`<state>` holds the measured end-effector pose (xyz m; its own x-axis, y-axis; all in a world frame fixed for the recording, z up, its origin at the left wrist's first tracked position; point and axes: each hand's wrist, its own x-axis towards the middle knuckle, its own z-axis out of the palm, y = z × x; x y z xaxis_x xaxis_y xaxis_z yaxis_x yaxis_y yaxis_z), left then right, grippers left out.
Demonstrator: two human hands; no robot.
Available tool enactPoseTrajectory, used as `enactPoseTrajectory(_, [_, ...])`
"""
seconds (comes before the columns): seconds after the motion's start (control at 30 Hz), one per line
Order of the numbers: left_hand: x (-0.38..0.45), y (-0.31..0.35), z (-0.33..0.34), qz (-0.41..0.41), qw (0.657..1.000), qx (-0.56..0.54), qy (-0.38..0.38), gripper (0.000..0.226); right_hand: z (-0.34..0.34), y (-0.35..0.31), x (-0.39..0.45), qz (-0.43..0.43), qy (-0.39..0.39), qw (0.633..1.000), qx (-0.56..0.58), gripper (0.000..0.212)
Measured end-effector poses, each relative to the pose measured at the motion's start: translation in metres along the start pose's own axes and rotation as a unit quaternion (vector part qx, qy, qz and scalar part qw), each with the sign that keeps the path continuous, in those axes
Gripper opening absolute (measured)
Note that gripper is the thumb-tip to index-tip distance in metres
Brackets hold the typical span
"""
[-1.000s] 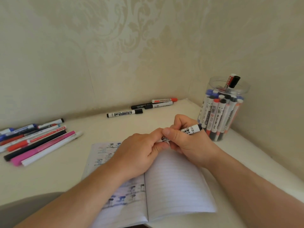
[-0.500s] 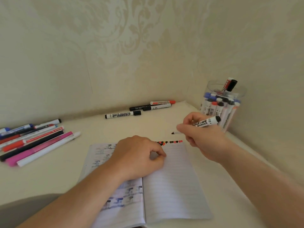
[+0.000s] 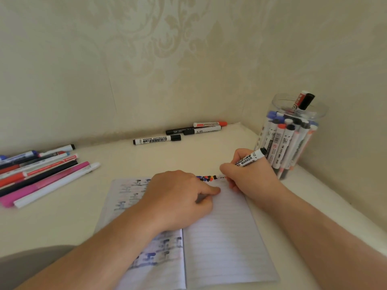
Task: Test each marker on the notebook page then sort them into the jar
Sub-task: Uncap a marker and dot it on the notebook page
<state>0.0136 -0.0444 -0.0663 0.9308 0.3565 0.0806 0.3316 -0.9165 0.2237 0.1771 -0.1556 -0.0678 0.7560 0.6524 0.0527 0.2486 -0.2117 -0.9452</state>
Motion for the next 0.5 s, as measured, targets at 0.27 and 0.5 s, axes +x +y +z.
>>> enactPoseTrajectory(0.27, [0.0001, -0.0004, 0.0001, 0.0, 1.0, 0.004, 0.004, 0.043, 0.0043, 0.0013, -0.0003, -0.014, 0.018, 0.999, -0.036, 0.024])
enactPoseTrajectory(0.5, [-0.0007, 0.0004, 0.0002, -0.002, 1.0, 0.003, 0.009, 0.042, 0.003, 0.0021, -0.0007, -0.009, 0.011, 1.0, -0.024, 0.025])
